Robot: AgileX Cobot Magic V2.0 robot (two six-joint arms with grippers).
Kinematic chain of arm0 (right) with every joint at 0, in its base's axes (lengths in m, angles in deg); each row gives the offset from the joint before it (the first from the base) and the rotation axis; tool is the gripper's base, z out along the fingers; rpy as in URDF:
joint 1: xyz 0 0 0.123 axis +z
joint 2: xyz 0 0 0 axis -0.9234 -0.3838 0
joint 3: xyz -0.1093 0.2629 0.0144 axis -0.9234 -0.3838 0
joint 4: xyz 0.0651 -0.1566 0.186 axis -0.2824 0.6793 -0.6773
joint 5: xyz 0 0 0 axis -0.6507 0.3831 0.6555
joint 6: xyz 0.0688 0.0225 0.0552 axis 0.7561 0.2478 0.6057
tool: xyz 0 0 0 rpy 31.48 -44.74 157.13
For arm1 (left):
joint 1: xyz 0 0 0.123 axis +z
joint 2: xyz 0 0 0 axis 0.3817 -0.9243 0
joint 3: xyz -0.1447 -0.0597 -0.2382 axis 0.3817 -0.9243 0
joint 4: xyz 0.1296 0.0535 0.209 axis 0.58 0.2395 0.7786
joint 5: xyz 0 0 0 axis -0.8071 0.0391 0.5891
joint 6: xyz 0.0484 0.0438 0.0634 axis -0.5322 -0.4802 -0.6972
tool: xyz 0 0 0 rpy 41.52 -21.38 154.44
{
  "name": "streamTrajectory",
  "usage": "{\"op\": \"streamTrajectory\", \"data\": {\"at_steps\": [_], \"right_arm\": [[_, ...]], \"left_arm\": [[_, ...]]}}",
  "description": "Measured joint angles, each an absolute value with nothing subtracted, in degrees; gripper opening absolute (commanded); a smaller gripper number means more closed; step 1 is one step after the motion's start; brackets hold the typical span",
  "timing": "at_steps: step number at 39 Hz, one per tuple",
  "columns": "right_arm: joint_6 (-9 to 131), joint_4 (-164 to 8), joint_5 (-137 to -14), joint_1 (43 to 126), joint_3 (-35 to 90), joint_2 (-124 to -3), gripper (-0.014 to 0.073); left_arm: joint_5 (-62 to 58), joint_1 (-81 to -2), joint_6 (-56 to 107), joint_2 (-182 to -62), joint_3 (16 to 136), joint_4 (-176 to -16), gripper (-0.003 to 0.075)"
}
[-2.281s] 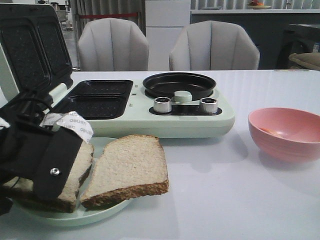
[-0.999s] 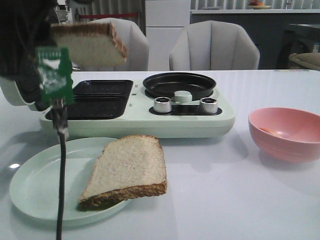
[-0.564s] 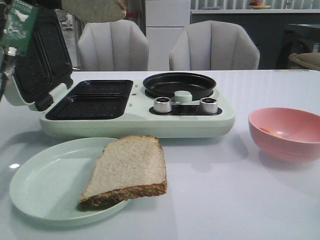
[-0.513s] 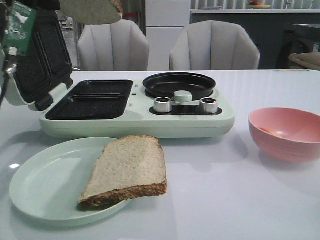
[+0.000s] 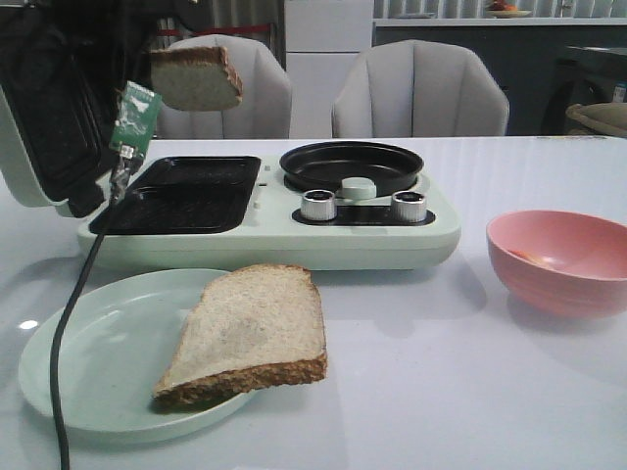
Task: Make breakfast with bread and shrimp
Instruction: 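Lift the bread slice with the left gripper onto the sandwich maker plate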
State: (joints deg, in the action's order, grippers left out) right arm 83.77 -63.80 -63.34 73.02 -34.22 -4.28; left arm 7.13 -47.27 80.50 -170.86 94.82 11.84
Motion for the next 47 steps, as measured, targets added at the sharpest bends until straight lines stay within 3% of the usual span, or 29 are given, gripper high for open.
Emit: {"op": "streamTrajectory", "data": {"at_steps": [13,33,37,47], "right_arm": [[83.77,-63.80,-63.34,73.02,-34.22,-4.28,0.0141],[83.77,-63.80,-63.34,73.02,-34.22,-4.28,0.0141],[83.77,-63.80,-63.34,73.02,-34.22,-4.28,0.0141],[83.77,-63.80,-63.34,73.02,-34.22,-4.28,0.0141]], "left_arm": [[7.91,-47.14,80.50,-180.29,96.00,10.73,0.0113],[5.52,-46.20,80.72,-180.99,96.12,8.61,0.0130],[4.85,-46.08,80.72,-180.99,96.12,8.61,0.0205],[2.30,-45.24,80.72,-180.99,96.25,8.49,0.0560]]}}
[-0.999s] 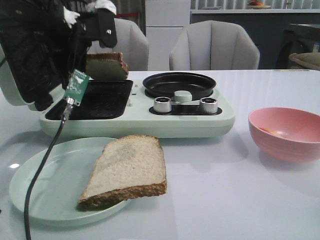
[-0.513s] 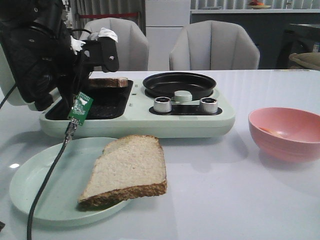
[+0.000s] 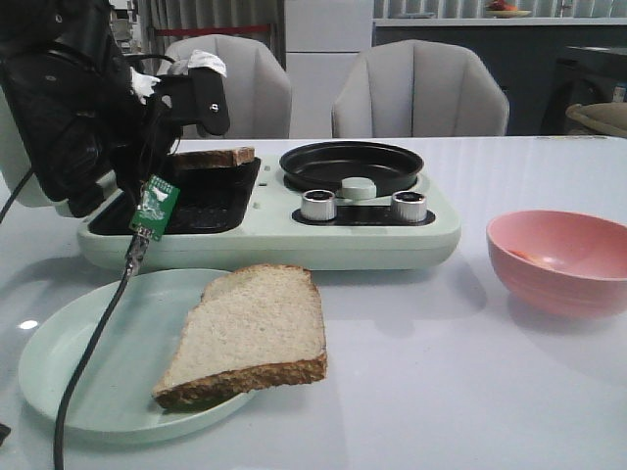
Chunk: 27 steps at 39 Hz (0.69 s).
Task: Make breakfast with bread and shrimp
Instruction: 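Lift the bread slice with the left gripper onto the sandwich maker plate, then open the left gripper and withdraw it from the bread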
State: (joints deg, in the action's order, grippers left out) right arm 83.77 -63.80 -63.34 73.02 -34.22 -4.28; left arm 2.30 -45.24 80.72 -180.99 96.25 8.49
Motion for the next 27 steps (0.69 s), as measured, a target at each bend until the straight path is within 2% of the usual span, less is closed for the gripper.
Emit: {"op": "streamTrajectory", "data": {"at_steps": [4,13,27], "right_arm": [[83.77,-63.80,-63.34,73.02,-34.22,-4.28,0.0141],[83.77,-63.80,-63.34,73.02,-34.22,-4.28,0.0141],[83.77,-63.80,-63.34,73.02,-34.22,-4.28,0.0141]], "left_arm": [[1.74,-45.11,80.72,-180.88,96.76,8.35,0.0607],[2.86,-45.11,80.91,-180.29,97.17,5.14,0.0606],[10.93,-46.82,80.91,-176.19,96.59,-12.71,0.0606]]}}
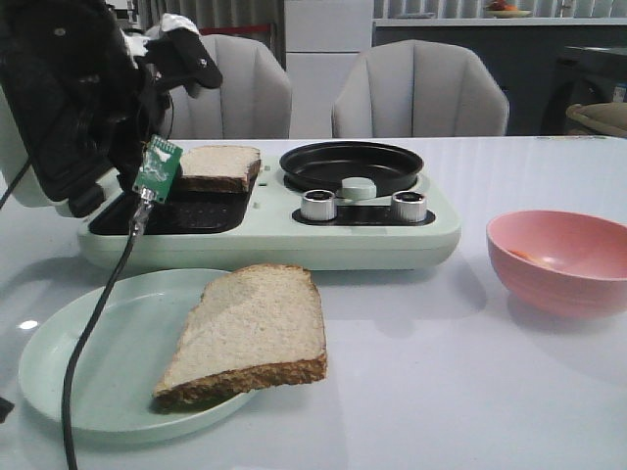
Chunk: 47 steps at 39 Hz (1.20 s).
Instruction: Make breakfast with bread and shrimp
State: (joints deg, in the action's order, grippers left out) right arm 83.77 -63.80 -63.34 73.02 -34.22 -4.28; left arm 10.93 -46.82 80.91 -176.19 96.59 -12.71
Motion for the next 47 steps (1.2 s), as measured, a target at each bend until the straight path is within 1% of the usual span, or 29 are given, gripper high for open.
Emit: {"op": "streamTrajectory", "data": {"at_steps": [8,18,25,28,36,43,47], "right_arm": [[83.77,-63.80,-63.34,73.02,-34.22,-4.28,0.0141],[83.77,-63.80,-63.34,73.02,-34.22,-4.28,0.0141],[83.77,-63.80,-63.34,73.02,-34.22,-4.28,0.0141],[83.77,-63.80,-63.34,73.02,-34.22,-4.28,0.0141],[83.77,-63.80,-63.34,73.02,-34.22,-4.28,0.0141],[83.77,-63.80,-63.34,73.02,-34.22,-4.28,0.0141],[83.77,-63.80,-63.34,73.02,-34.22,-4.28,0.0141]], "left_arm": [[12.24,-47.31,80.91,-169.52,96.59,-19.06,0.0606],[13.88,-48.33,80.64,-156.74,96.59,-25.94,0.0606],[17.81,-48.33,70.05,-146.29,95.64,-36.14,0.0606],[18.75,-48.10,65.29,-141.80,94.25,-41.60,0.0606],[19.38,-44.07,61.10,-128.84,87.78,-52.66,0.0606],[20.05,-40.36,60.30,-116.58,80.10,-57.44,0.0606],[20.05,-39.91,60.84,-110.63,75.90,-59.71,0.0606]]}}
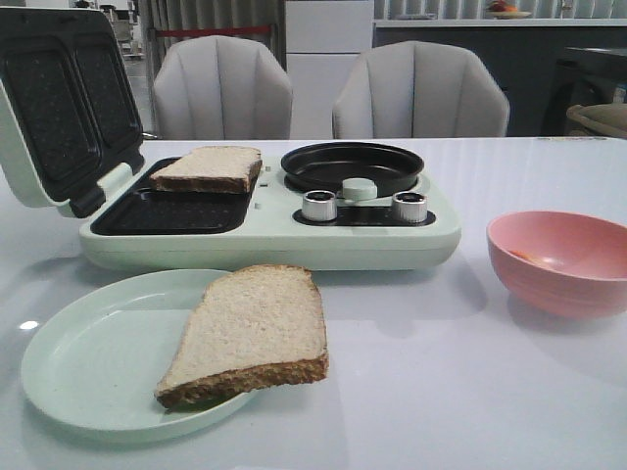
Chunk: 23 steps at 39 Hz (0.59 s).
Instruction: Make breakfast with bread and shrimp
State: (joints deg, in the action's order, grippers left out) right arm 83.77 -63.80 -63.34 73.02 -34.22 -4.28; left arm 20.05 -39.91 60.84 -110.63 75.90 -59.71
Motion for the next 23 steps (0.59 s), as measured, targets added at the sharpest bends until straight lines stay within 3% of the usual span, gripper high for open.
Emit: {"op": "streamTrajectory", "data": {"at_steps": [23], "right_arm": [[83.77,-63.80,-63.34,73.02,-34.22,-4.28,0.0141]], "left_arm": [[15.64,-40.56,61.32,-71.91,48.97,-69.04,0.0606]]}}
